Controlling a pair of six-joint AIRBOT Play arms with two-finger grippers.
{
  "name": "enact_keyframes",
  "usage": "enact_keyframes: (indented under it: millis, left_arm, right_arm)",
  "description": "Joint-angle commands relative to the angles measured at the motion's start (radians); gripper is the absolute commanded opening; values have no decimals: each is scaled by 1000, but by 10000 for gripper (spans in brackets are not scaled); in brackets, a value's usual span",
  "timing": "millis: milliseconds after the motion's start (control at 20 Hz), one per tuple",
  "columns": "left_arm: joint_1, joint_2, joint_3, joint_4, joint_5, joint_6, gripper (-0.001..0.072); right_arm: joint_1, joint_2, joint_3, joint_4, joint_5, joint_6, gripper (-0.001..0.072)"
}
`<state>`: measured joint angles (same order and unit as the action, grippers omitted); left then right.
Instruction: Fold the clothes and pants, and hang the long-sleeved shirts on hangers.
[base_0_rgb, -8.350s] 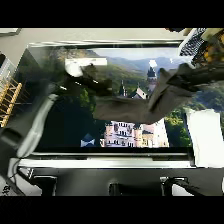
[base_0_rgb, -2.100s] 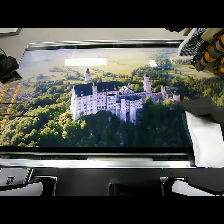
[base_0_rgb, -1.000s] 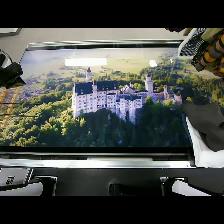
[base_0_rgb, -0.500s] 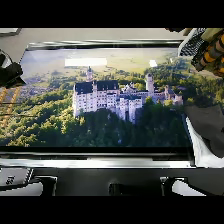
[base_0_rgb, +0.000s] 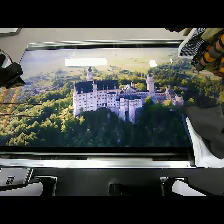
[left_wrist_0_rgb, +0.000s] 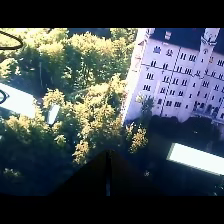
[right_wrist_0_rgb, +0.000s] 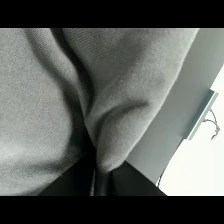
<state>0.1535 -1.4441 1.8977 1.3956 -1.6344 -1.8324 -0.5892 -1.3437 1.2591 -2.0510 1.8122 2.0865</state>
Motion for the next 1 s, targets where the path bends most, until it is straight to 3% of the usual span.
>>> enact_keyframes:
  millis: [0, 300, 350, 450, 500, 750, 850, 950]
  left_arm:
    - [0, 0, 0, 0, 1, 0, 17]
    - [0, 0, 0, 1, 0, 0, 16]
    - [0, 0, 0, 1, 0, 0, 16]
    - [1, 0, 0, 1, 0, 0, 18]
    - [1, 0, 0, 1, 0, 0, 19]
    - [1, 0, 0, 1, 0, 13, 20]
    - [0, 0, 0, 1, -1, 75, 19]
    - [0, 0, -1, 9, -14, 97, 16]
  right_arm:
    - [0, 1, 0, 7, 19, -3, 32]
    - [0, 1, 0, 7, 37, -25, 43]
    - [0, 1, 0, 7, 41, -50, 126]
    - [0, 5, 0, 5, 41, -122, 379]
    - [0, 13, 0, 5, 34, -143, 434]
    - [0, 77, 1, 40, -80, -147, 403]
    - [1, 111, 1, 205, -183, -189, 319]
    - [11, 150, 1, 473, -323, -271, 232]
